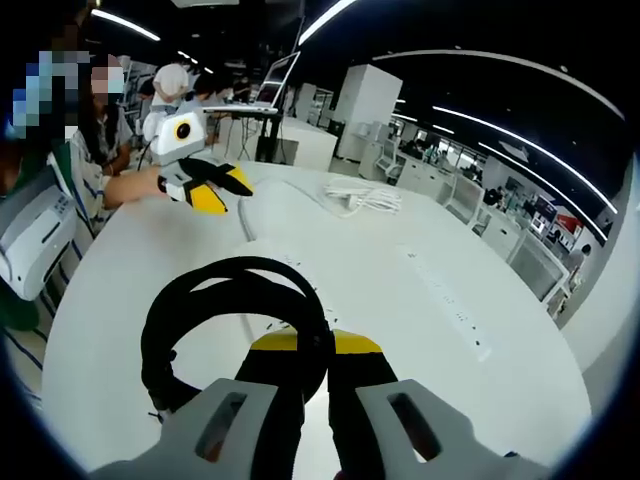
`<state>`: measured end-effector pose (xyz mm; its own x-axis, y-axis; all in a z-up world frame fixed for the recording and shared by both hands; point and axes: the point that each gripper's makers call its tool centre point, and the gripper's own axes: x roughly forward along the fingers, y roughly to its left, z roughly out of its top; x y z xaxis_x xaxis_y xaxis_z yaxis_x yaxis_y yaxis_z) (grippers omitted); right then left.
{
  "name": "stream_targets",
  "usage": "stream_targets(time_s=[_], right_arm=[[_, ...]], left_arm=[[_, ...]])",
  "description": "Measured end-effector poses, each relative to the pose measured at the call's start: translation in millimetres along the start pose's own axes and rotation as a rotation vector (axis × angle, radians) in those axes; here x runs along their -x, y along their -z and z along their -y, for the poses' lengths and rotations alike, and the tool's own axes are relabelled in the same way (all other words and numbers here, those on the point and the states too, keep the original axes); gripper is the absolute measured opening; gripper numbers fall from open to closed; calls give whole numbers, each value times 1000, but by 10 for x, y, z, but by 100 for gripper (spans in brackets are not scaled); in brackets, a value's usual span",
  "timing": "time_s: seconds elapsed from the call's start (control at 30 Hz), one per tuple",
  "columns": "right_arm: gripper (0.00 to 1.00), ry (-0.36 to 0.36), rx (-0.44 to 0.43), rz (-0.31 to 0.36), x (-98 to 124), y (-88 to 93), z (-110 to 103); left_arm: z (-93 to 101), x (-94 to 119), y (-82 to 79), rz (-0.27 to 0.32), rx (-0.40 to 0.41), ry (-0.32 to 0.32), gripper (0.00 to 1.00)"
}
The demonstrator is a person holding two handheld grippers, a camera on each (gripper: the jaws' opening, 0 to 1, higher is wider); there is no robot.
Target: Straighten the power strip on the desk, plug the charger into it
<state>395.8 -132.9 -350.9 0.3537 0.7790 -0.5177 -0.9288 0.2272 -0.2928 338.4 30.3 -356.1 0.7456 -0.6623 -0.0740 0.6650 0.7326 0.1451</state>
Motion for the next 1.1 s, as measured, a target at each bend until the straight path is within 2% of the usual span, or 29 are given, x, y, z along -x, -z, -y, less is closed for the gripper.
stream_targets(time_s=[0.23,0.43,0.6,1.1], right_arm=[[6,-5,-15,8,4,-5,8],[8,-15,-37,81,12,-17,5],[9,-18,-88,141,18,-26,22],[10,-6,-70,166,10,-55,12]], left_arm=[[-38,48,-93,42,29,-5,25],[-24,47,-96,47,32,-4,25],[-29,46,-88,48,34,-8,25],[-78,67,-88,56,40,-24,25]])
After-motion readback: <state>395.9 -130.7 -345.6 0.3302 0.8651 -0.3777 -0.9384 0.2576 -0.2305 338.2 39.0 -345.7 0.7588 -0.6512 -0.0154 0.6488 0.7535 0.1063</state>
